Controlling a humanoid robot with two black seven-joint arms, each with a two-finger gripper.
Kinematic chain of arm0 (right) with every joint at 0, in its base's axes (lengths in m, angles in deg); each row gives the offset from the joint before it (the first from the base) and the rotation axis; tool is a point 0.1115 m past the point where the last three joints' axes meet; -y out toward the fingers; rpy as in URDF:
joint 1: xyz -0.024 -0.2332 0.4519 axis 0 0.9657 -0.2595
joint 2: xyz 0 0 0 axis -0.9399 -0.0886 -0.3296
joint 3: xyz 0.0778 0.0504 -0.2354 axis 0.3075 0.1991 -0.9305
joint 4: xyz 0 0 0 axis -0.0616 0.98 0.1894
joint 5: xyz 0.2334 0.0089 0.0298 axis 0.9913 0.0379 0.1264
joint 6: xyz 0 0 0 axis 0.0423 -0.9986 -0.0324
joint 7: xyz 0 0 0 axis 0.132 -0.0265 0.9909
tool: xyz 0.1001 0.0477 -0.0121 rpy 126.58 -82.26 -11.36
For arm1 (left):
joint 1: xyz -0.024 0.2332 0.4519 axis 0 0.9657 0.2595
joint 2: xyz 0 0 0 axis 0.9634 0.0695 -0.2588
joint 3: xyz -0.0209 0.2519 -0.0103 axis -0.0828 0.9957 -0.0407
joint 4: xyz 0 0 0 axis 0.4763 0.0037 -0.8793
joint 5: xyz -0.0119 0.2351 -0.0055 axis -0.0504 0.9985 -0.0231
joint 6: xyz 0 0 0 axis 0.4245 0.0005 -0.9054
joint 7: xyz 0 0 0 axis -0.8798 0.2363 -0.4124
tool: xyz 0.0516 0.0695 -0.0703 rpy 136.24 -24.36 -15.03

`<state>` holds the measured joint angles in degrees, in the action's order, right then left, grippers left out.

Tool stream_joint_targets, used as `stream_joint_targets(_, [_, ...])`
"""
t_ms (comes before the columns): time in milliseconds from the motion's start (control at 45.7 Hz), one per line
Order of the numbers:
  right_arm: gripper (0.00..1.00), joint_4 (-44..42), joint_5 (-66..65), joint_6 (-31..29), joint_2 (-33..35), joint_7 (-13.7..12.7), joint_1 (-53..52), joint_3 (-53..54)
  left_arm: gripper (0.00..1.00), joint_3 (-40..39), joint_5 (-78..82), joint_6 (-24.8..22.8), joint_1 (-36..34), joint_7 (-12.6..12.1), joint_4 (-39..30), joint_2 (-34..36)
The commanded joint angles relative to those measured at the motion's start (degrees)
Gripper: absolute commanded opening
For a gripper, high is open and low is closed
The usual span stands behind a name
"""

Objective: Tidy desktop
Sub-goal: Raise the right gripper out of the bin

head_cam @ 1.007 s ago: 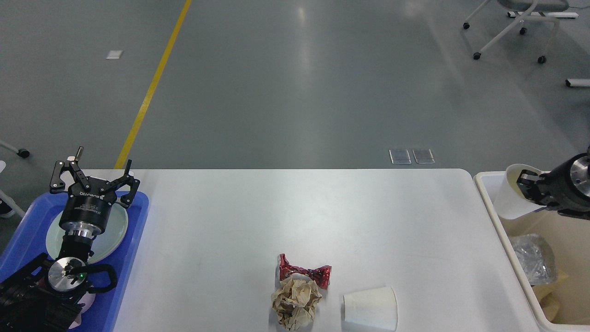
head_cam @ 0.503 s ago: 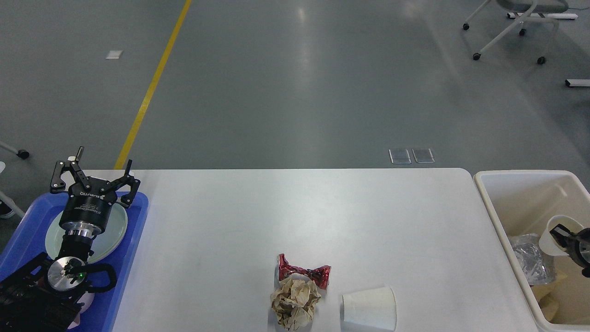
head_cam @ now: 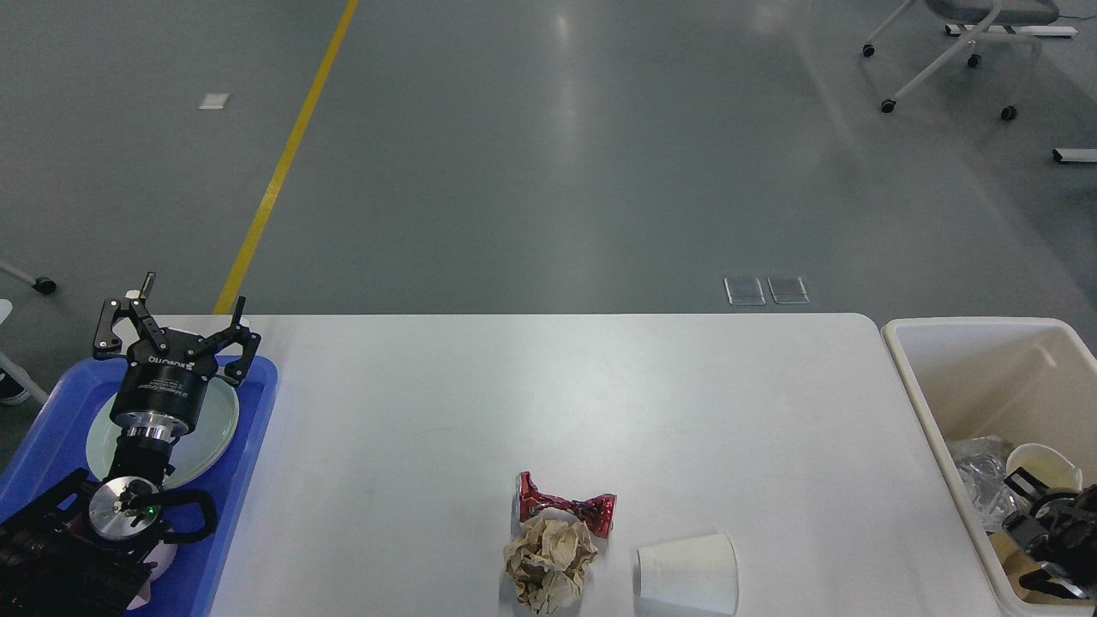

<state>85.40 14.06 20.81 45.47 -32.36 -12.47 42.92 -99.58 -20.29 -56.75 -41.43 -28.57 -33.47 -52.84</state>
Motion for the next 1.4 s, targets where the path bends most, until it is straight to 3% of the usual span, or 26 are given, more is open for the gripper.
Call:
stream_joint_targets(0, [0.00, 0.05, 0.00, 0.03, -0.51, 0.01, 0.70, 0.18, 0.98, -0.05, 0.00, 0.00, 0.05, -0.01, -0.02, 0.00])
stream_joint_targets(153, [0.01, -0.04, 0.00, 0.38, -1.39, 0.01, 0.88, -0.08, 0.98, 0.03, 0.00, 0.00, -0.04, -0.01, -0.02, 0.00])
stream_joint_targets(241, [0.62, -0.13, 0.00, 3.09, -1.48, 0.01, 0.88, 0.09, 0.98, -0.05, 0.00, 0.00, 0.05, -0.01, -0.02, 0.00])
stream_joint_targets(350, [1.00, 0.05, 0.00, 8.55, -1.48, 0.01, 0.96, 0.09, 0.98, 0.03, 0.00, 0.00, 0.05, -0.01, -0.02, 0.00])
stream_joint_targets(700, [1.00, 1.45, -0.97, 8.03, -0.51, 0.10, -0.35, -0.34, 0.98, -0.05, 0.00, 0.00, 0.04, -0.01, 0.07, 0.00])
stream_joint_targets(853, [1.00, 6.63, -5.00, 0.40, 3.70, 0.01, -8.51, -2.01, 0.98, -0.05, 0.00, 0.00, -0.04, -0.01, -0.02, 0.00])
stream_joint_targets(1072, [1.00, 24.03, -23.19, -10.24, 11.61, -0.51, -26.62, -2.89, 0.98, -0.05, 0.00, 0.00, -0.04, -0.09, -0.02, 0.00])
stream_joint_targets(1182, [1.00, 30.01, -26.81, -19.19, 12.67, -0.60, -35.67, -3.24, 0.98, -0.05, 0.00, 0.00, -0.04, -0.09, -0.02, 0.00])
stream_joint_targets(1379, [1.00, 33.88, -26.63, -45.38, 9.34, -0.60, -55.44, -5.79, 0.98, -0.05, 0.00, 0.00, -0.04, -0.09, -0.02, 0.00])
